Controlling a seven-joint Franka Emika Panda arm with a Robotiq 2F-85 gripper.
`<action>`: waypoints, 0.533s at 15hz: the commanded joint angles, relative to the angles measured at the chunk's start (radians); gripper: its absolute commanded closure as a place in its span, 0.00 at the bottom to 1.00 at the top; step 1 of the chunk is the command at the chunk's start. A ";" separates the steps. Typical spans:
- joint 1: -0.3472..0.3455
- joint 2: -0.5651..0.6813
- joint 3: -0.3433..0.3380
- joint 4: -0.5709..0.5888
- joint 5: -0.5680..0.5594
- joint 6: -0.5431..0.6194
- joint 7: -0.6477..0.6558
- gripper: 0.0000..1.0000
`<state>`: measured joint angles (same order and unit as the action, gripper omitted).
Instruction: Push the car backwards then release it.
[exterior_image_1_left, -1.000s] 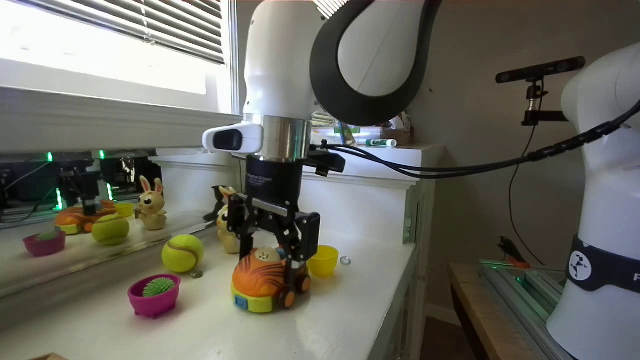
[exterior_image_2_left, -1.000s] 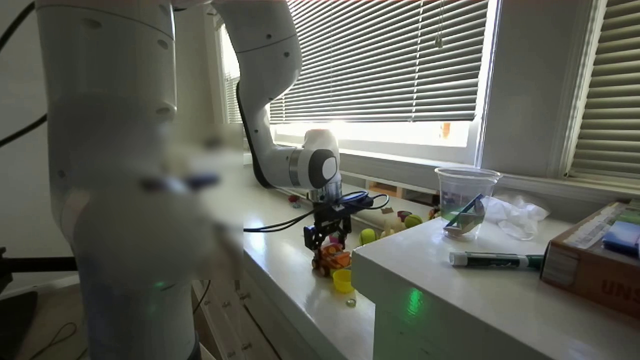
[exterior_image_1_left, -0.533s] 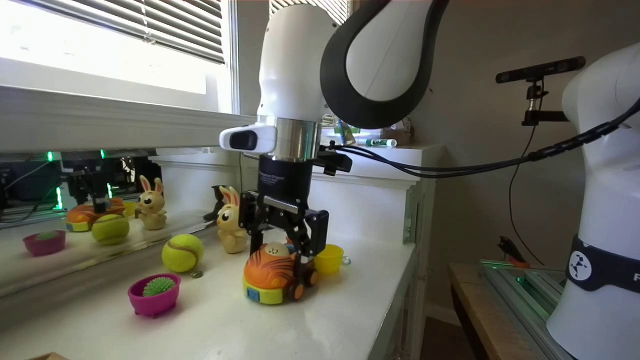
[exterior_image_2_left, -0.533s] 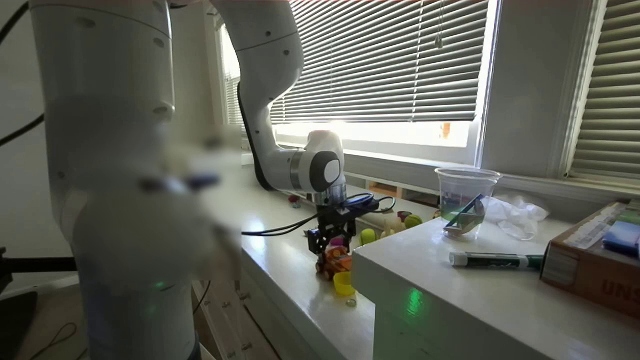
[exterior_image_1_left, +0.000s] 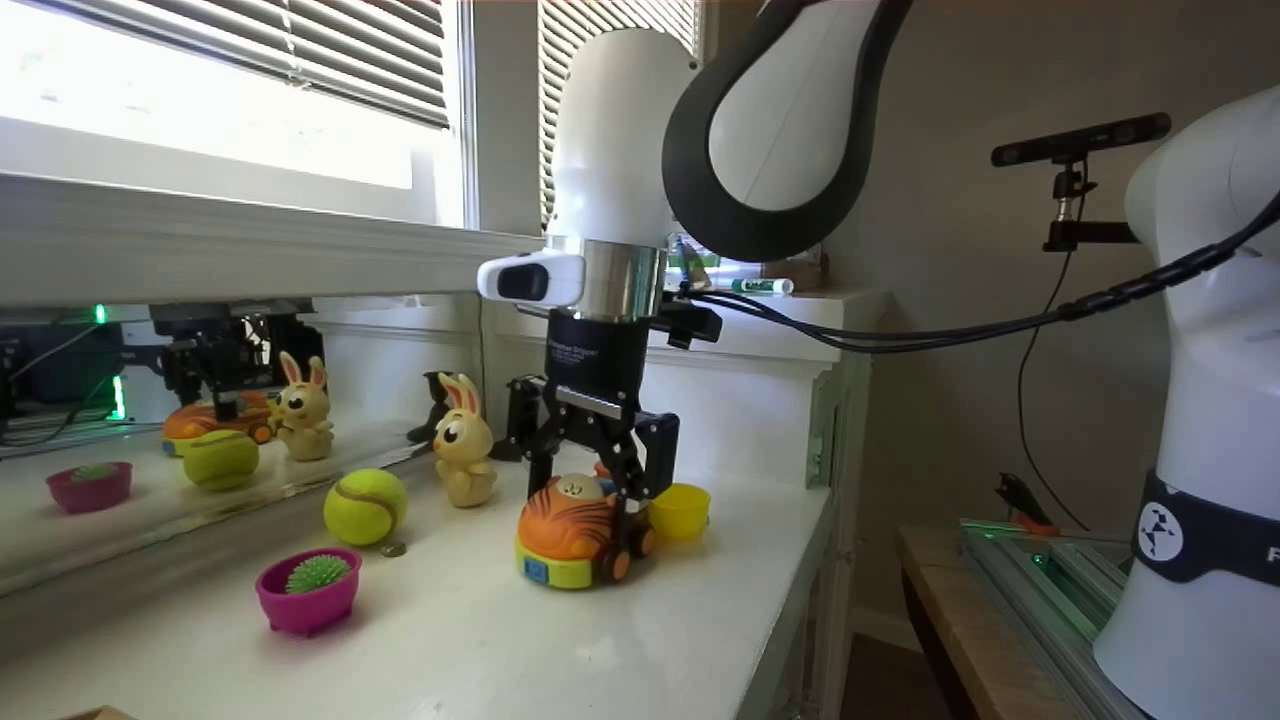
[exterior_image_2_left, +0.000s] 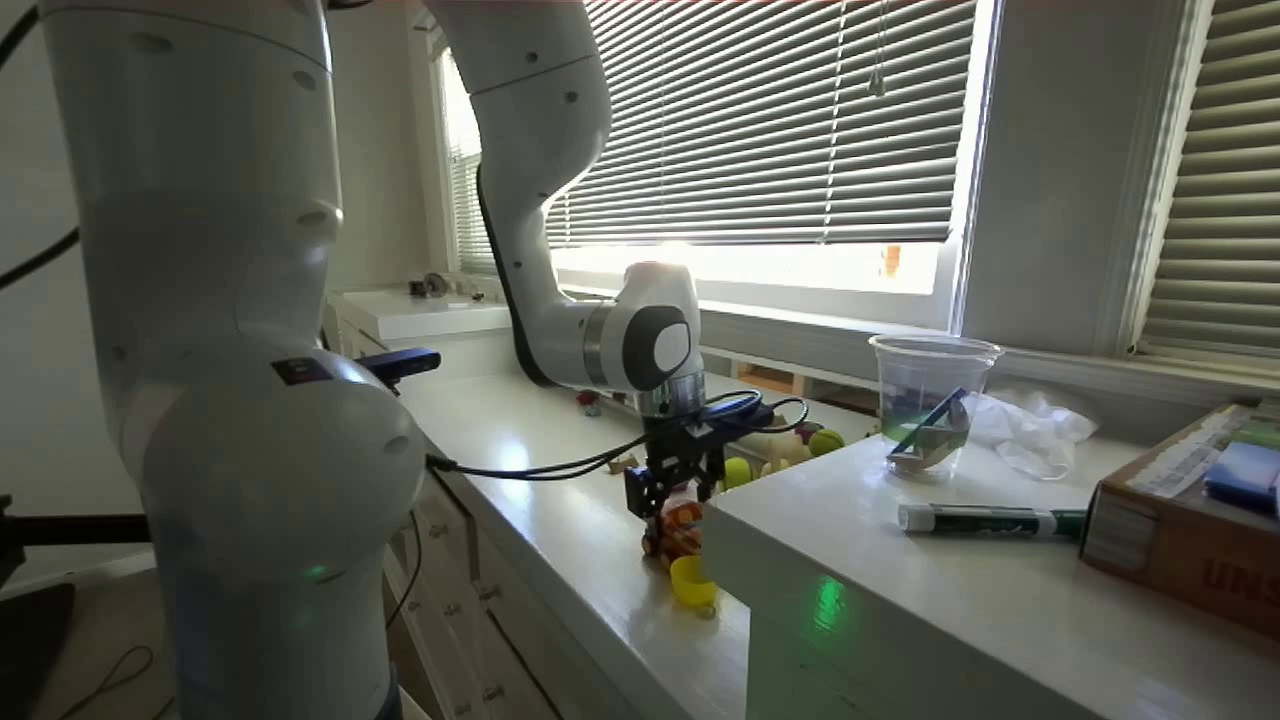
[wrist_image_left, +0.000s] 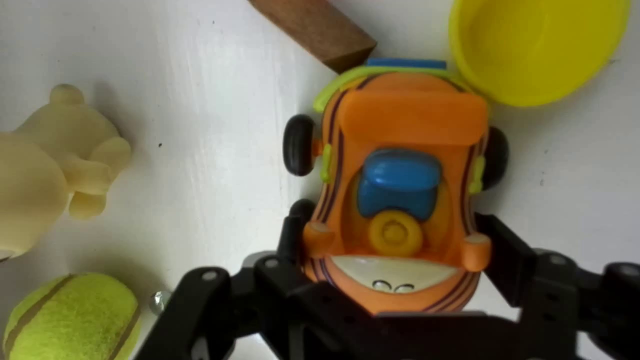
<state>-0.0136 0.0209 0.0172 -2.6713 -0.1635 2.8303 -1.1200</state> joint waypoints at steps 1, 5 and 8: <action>-0.007 -0.009 -0.013 -0.057 0.013 0.019 -0.044 0.39; -0.002 -0.024 -0.013 -0.067 0.003 0.009 -0.034 0.00; 0.005 -0.061 -0.009 -0.086 -0.036 -0.015 -0.006 0.00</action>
<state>-0.0127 0.0160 0.0083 -2.7138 -0.1684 2.8319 -1.1287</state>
